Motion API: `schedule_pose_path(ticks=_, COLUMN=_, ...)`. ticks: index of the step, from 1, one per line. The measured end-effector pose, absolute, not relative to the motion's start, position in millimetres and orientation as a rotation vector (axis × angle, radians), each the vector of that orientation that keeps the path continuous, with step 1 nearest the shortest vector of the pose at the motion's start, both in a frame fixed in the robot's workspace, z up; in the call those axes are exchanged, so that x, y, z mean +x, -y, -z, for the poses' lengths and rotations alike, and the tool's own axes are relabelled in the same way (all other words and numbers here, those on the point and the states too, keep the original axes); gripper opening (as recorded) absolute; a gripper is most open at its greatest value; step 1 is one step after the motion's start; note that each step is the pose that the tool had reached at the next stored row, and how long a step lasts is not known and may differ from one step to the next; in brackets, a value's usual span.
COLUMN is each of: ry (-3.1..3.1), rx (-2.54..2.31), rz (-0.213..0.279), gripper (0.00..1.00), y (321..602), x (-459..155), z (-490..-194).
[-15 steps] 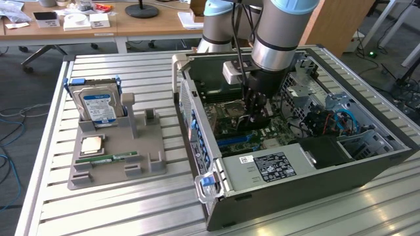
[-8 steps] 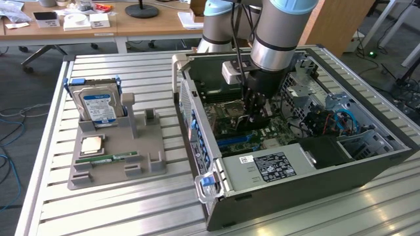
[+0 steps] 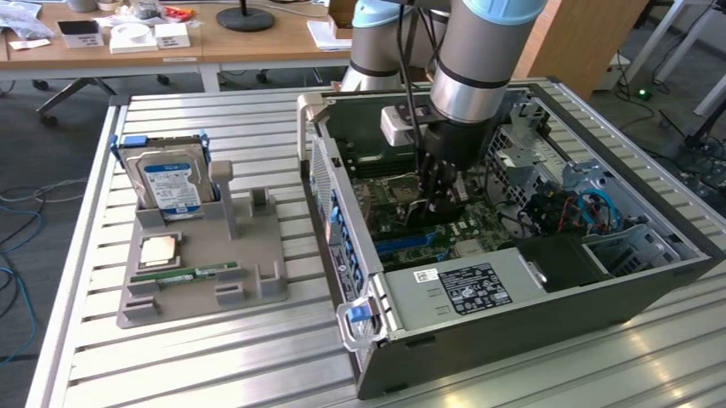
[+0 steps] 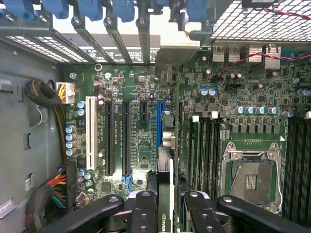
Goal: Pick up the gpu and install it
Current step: 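Insert the gpu into the slot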
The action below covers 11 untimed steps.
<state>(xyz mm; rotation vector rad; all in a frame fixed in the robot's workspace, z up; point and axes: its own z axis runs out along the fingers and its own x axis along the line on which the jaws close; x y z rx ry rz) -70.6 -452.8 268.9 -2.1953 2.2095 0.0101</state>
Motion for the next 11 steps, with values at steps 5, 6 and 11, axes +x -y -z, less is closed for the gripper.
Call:
schedule_pose_path(ticks=5, ry=-2.209, rx=-2.195, rz=-0.01, gripper=0.26, y=453.1, x=-71.1, z=-267.2)
schedule_pose_path(ticks=6, ry=-2.209, rx=-2.195, rz=-0.01, gripper=0.26, y=453.3, x=-71.2, z=-266.6)
schedule_pose_path(ticks=11, ry=-2.209, rx=-2.195, rz=-0.01, gripper=0.26, y=455.1, x=-71.5, z=-265.0)
